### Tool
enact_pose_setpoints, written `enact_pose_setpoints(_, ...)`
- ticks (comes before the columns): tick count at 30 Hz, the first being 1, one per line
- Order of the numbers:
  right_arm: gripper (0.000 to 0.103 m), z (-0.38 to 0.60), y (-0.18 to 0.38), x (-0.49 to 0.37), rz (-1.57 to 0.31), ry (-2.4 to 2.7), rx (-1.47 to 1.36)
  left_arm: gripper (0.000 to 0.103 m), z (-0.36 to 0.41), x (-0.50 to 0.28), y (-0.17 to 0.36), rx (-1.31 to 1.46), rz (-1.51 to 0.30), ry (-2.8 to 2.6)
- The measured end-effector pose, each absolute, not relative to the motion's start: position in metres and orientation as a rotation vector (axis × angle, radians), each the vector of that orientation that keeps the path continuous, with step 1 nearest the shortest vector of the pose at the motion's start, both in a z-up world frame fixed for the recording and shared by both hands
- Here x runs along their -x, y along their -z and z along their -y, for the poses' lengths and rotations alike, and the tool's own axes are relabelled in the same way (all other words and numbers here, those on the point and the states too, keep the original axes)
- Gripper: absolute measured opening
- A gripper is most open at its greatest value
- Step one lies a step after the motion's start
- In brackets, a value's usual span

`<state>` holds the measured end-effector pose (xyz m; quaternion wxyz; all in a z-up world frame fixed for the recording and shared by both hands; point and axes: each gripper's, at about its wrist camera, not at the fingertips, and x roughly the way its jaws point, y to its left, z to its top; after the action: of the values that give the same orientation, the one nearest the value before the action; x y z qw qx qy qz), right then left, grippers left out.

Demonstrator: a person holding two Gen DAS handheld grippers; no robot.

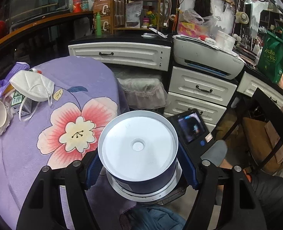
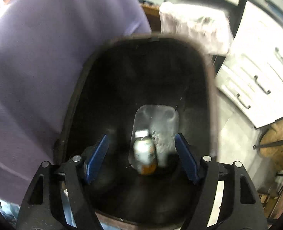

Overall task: Collect trash
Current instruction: 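Carry both items to the trash bin and open the right tool over it, then open the left tool to drop the blue cup into the bin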

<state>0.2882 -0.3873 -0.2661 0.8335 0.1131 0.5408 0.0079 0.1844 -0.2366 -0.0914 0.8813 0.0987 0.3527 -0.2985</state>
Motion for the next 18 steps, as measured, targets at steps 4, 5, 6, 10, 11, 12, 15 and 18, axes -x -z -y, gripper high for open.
enact_pose_setpoints(4, 0.072, 0.401, 0.229, -0.264, -1.047, 0.011, -0.213, 0.07, 0.249, -0.176, 0.088, -0.222, -0.715, 0.665)
enact_pose_setpoints(5, 0.072, 0.408, 0.219, -0.257, -1.016, 0.029, -0.206, 0.07, 0.254, -0.175, 0.089, -0.229, -0.713, 0.673)
enact_pose_setpoints(6, 0.073, 0.415, 0.212, -0.251, -0.993, 0.046, -0.206, 0.07, 0.26, -0.173, 0.091, -0.239, -0.71, 0.682)
enact_pose_setpoints(10, 0.074, 0.444, 0.192, -0.228, -0.94, 0.125, -0.222, 0.07, 0.282, -0.167, 0.106, -0.279, -0.722, 0.717)
enact_pose_setpoints(11, 0.074, 0.45, 0.19, -0.223, -0.934, 0.152, -0.227, 0.07, 0.286, -0.167, 0.111, -0.286, -0.729, 0.719)
enact_pose_setpoints(12, 0.074, 0.456, 0.189, -0.218, -0.93, 0.17, -0.237, 0.07, 0.291, -0.168, 0.117, -0.294, -0.741, 0.724)
enact_pose_setpoints(15, 0.074, 0.473, 0.182, -0.206, -0.913, 0.201, -0.255, 0.07, 0.302, -0.171, 0.134, -0.324, -0.767, 0.714)
enact_pose_setpoints(18, 0.074, 0.489, 0.19, -0.194, -0.934, 0.296, -0.23, 0.07, 0.309, -0.174, 0.151, -0.364, -0.78, 0.693)
